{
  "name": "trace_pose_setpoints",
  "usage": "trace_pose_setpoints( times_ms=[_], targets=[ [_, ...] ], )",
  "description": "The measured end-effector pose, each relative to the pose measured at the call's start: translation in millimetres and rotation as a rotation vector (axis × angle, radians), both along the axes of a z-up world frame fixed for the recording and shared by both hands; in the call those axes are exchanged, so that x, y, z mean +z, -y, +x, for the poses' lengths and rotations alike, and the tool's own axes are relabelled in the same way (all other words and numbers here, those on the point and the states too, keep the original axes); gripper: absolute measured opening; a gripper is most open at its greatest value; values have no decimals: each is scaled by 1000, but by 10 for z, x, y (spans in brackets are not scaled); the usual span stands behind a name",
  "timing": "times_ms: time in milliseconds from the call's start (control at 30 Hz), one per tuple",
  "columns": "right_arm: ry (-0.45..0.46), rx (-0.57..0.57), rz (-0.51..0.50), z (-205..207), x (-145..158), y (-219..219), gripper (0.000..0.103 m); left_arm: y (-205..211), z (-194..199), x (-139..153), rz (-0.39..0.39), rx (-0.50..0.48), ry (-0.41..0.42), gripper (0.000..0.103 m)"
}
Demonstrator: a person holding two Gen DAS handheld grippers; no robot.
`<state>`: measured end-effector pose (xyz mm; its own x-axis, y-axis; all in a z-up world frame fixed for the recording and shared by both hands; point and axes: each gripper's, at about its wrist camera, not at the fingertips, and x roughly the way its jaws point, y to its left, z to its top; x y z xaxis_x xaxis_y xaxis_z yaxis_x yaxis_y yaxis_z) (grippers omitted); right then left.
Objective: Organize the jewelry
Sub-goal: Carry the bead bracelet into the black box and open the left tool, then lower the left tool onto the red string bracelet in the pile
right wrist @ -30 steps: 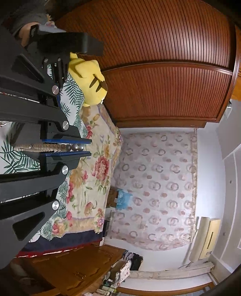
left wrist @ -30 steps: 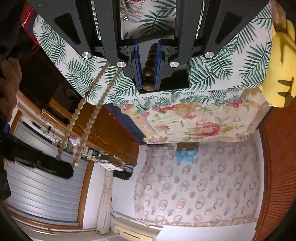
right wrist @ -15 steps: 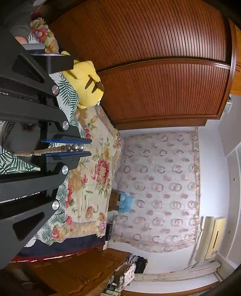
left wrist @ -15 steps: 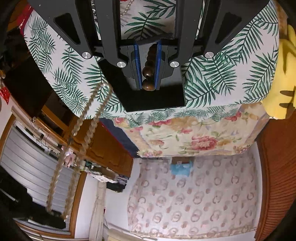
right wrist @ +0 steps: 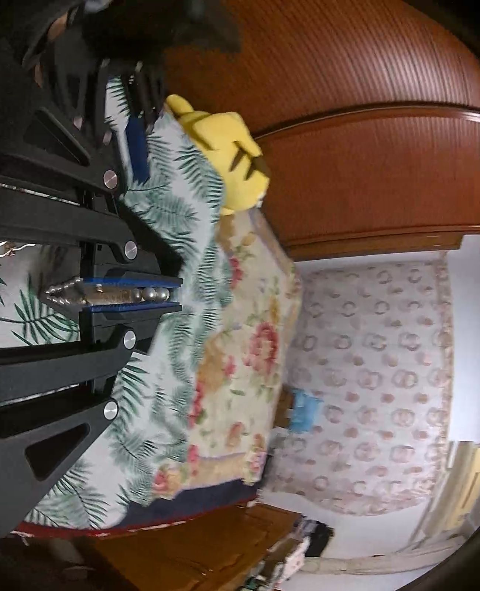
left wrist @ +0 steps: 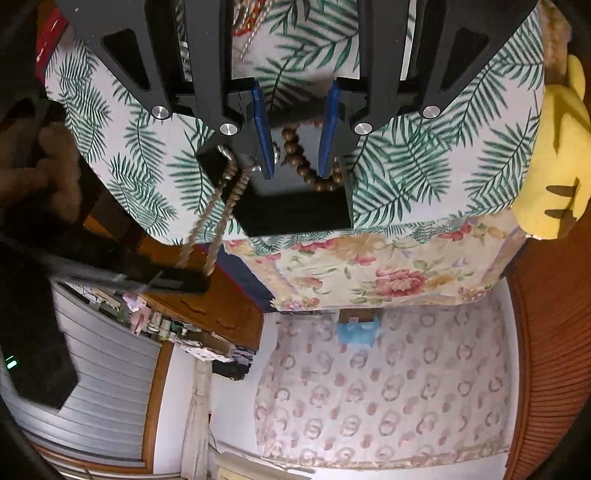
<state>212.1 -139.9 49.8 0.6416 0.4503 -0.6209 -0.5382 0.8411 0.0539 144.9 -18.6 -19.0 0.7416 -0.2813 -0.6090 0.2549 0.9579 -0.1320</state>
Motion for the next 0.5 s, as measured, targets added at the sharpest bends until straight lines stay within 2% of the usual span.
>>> trace_pose_setpoints(
  times_ms=[133,300,500],
  targets=[
    [-22,5,-8,-26,-156,-25,10,-28,-151,-63,11,-4,-5,23],
    [-7,2,-11,-146,-184,47,10,-34,-343,-144,1,-18,-17,24],
    [-9,-7,1,-541,-298,238,18,12,-567,-252,-1,-39,-29,24]
  ],
)
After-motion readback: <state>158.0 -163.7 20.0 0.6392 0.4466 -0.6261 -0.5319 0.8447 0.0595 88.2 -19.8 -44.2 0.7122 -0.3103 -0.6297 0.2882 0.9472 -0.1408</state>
